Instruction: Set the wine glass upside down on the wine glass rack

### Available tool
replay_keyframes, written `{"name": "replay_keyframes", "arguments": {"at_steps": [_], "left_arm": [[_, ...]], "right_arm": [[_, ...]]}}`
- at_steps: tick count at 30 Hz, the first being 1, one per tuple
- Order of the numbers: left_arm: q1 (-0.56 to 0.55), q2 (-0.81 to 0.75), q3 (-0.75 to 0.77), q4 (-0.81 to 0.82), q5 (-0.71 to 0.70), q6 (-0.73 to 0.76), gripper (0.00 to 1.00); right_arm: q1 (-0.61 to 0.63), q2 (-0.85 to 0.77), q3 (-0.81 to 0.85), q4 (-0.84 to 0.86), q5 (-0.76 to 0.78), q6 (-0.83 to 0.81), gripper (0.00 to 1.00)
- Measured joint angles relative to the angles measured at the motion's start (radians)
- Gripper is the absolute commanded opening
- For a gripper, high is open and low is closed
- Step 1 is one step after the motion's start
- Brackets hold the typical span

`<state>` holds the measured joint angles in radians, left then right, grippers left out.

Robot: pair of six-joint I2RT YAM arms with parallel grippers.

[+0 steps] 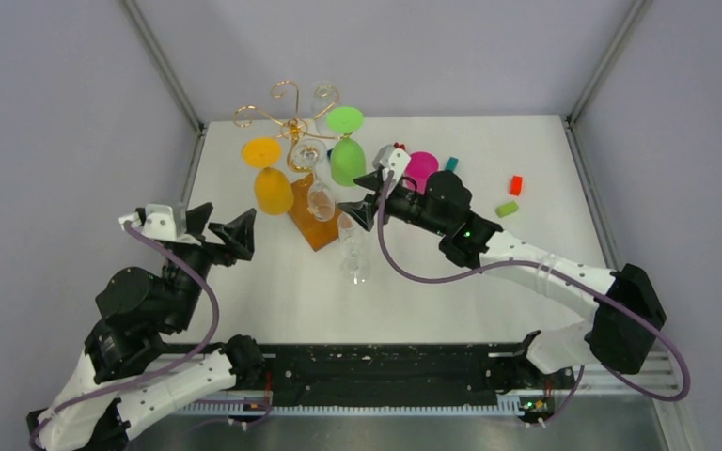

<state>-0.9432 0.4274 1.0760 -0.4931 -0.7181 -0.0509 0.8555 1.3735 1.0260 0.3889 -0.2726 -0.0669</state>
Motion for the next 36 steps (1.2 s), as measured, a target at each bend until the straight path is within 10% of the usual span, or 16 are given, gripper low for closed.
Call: {"name": "replay_keyframes", "arguments": {"at_steps": [36], "left_arm": [[0.000, -0.015, 0.000, -0.001, -0.001, -0.030, 0.85]], "right_arm": [[0.028, 0.023, 0.156, -0.438, 0.200, 0.132, 0.56]]}}
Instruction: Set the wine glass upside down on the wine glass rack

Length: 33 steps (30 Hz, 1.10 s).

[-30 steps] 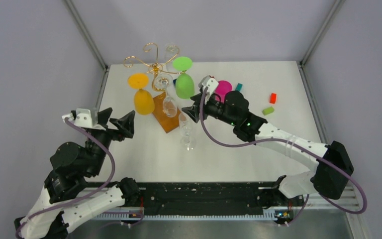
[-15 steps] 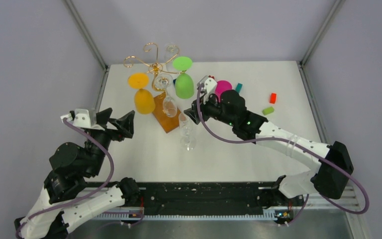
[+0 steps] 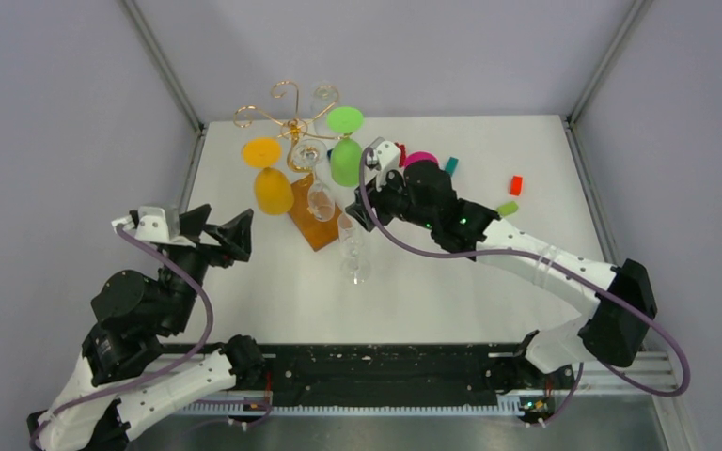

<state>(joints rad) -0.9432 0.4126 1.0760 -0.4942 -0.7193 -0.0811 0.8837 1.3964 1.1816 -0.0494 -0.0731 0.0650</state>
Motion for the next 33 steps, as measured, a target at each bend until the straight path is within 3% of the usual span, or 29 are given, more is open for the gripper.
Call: {"name": "replay_keyframes", "arguments": {"at_steps": [7, 25, 33], "left_arm": [[0.000, -0.005, 0.000, 0.000, -0.003, 0.000, 0.85], [0.000, -0.024, -0.002, -0.001, -0.003, 0.000, 0.85], [0.000, -0.028, -0.005, 0.000, -0.003, 0.001, 0.85]], "right_arm": [[0.019, 0.076, 0.114, -0.120, 0.038, -0.002, 0.53], [0.051, 0.129, 0.213, -0.313, 0.095, -0.046, 0.45], [0.092, 0.140, 0.264, -0.424, 0.116, -0.106, 0.34]]}}
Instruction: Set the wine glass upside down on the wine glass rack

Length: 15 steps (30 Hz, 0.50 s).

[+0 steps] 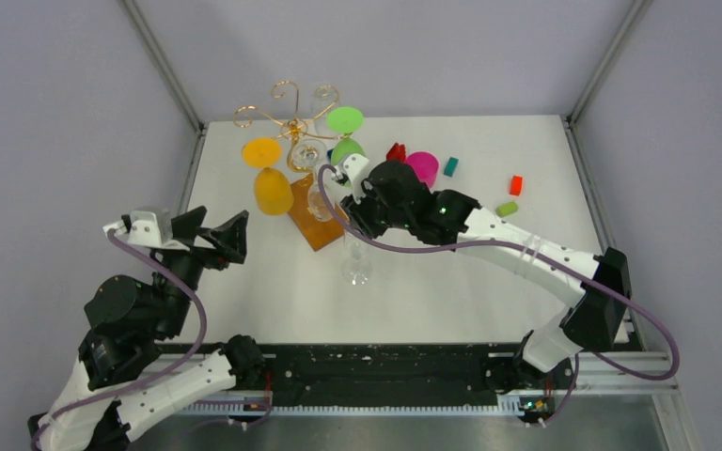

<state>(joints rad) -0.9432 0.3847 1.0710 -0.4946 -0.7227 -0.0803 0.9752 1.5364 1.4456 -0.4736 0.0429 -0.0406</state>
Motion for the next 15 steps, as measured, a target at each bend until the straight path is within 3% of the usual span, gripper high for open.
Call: {"name": "replay_keyframes", "arguments": {"at_steps": [8, 15], "left_arm": [[0.000, -0.003, -0.002, 0.000, 0.000, 0.000, 0.85], [0.000, -0.003, -0.003, 0.000, 0.000, 0.000, 0.85]], "right_arm": [[0.005, 0.013, 0.053, -0.124, 0.013, -0.029, 0.28], [0.005, 0.013, 0.077, -0.200, 0.027, -0.048, 0.10]]}}
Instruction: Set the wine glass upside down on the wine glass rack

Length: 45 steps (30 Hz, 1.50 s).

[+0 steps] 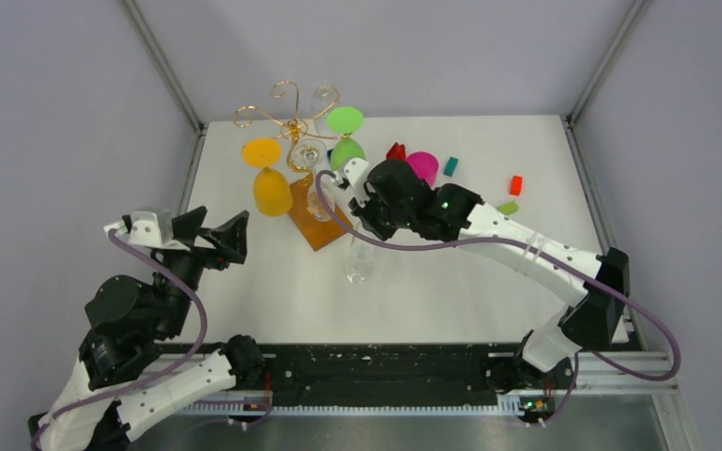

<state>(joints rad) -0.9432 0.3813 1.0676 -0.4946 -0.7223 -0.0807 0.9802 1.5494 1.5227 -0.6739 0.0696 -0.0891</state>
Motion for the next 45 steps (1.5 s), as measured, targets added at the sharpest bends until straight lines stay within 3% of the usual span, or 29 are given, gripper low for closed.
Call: {"name": "replay_keyframes", "arguments": {"at_steps": [4, 15, 25, 35, 37, 45], "left_arm": [[0.000, 0.000, 0.000, 0.000, 0.000, 0.000, 0.84], [0.000, -0.017, -0.028, 0.005, 0.000, -0.051, 0.83], [0.000, -0.024, -0.032, 0.013, 0.009, -0.097, 0.83], [0.000, -0.042, -0.032, 0.052, 0.106, -0.141, 0.82], [0.000, -0.049, -0.031, 0.062, 0.117, -0.153, 0.78], [0.000, -0.042, -0.018, 0.087, 0.161, -0.176, 0.76]], "right_arm": [[0.000, -0.002, 0.004, -0.013, 0.006, -0.005, 0.00], [0.000, -0.065, -0.048, -0.021, 0.015, -0.008, 0.00], [0.001, -0.317, -0.152, 0.039, 0.020, -0.001, 0.00], [0.002, -0.692, -0.346, 0.160, 0.032, 0.014, 0.00], [0.002, -0.766, -0.356, 0.185, 0.038, 0.014, 0.00], [0.004, -0.941, -0.390, 0.389, 0.089, 0.014, 0.00]]}}
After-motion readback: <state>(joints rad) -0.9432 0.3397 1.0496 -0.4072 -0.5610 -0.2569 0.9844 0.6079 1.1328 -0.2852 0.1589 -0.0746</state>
